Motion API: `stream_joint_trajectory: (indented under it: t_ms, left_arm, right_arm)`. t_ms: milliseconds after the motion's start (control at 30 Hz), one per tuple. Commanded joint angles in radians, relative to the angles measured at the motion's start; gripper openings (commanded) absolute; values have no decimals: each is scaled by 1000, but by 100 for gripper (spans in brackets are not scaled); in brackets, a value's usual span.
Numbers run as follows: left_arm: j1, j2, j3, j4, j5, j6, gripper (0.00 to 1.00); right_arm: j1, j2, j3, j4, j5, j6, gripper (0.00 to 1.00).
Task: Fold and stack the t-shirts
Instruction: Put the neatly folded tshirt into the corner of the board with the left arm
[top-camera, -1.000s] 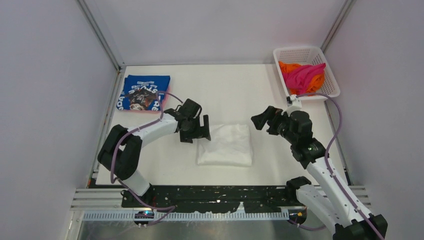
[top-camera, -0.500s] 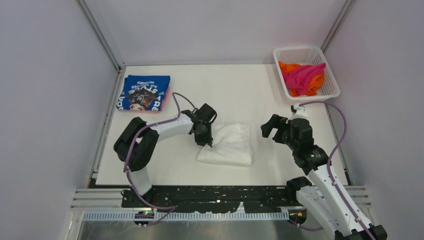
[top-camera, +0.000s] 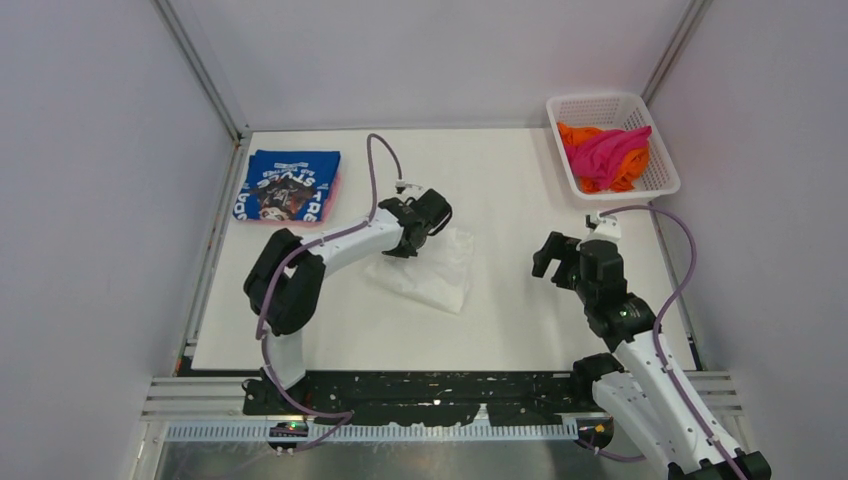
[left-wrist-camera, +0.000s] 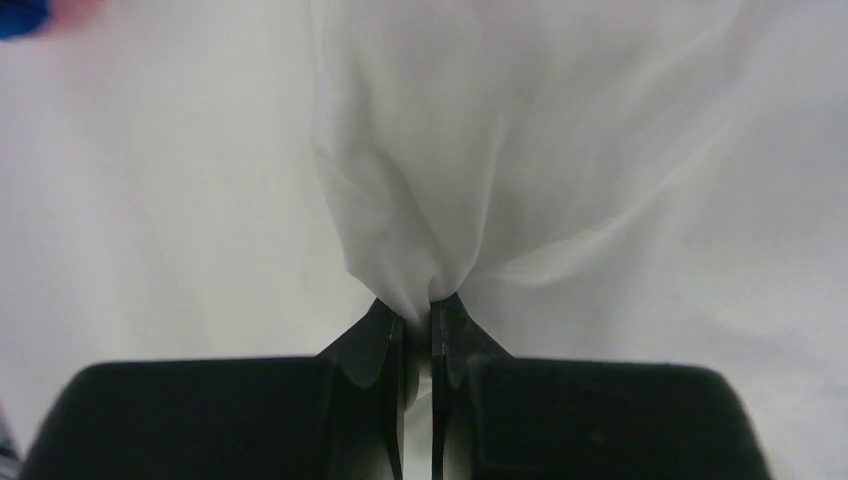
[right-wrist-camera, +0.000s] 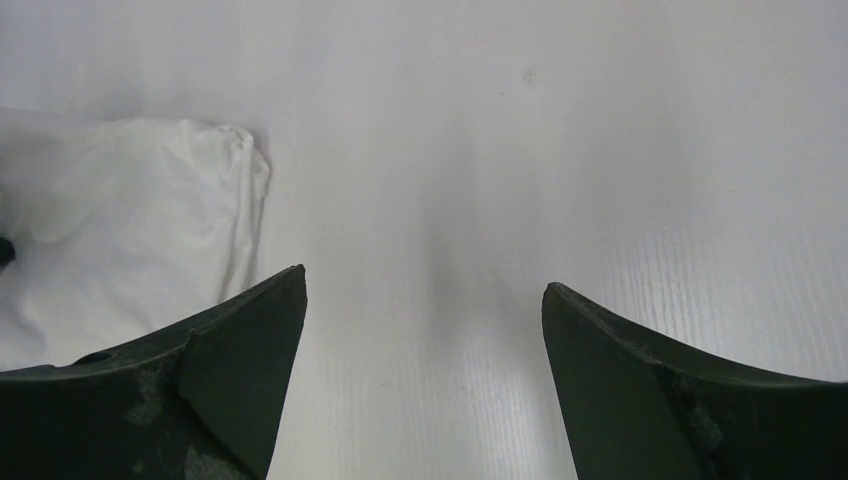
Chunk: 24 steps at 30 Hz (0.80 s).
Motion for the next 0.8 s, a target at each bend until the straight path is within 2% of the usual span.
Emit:
stream_joint_trajectory:
  t_ms: [0,100,233,367,433,600,767]
  left_arm:
    - [35,-39,67,-51,-391,182,0]
    - [82,-37,80,-5,-493,290,0]
    - [171,-43,88,104,-546,452,0]
    - [242,-84,25,382,-560,736,0]
    - [276,-103,9,491,-525,830,0]
    - [340,-104,61,597,-514,961,0]
    - [384,-137,107,583,-478,985,0]
  right_arm:
    - [-4,-33,-5,12,63,-21,95]
    - [-4,-51,-9,9,84,-20,96]
    - [-4,-63,-11,6,99,-20,95]
    - [-4,-67,-13,5,106,-19,95]
    - [-6,-63,-13,5,108,-19,95]
    - [-5,-62,-14,2,119,-18,95]
    - [-4,-61,-14,-3,138,-15,96]
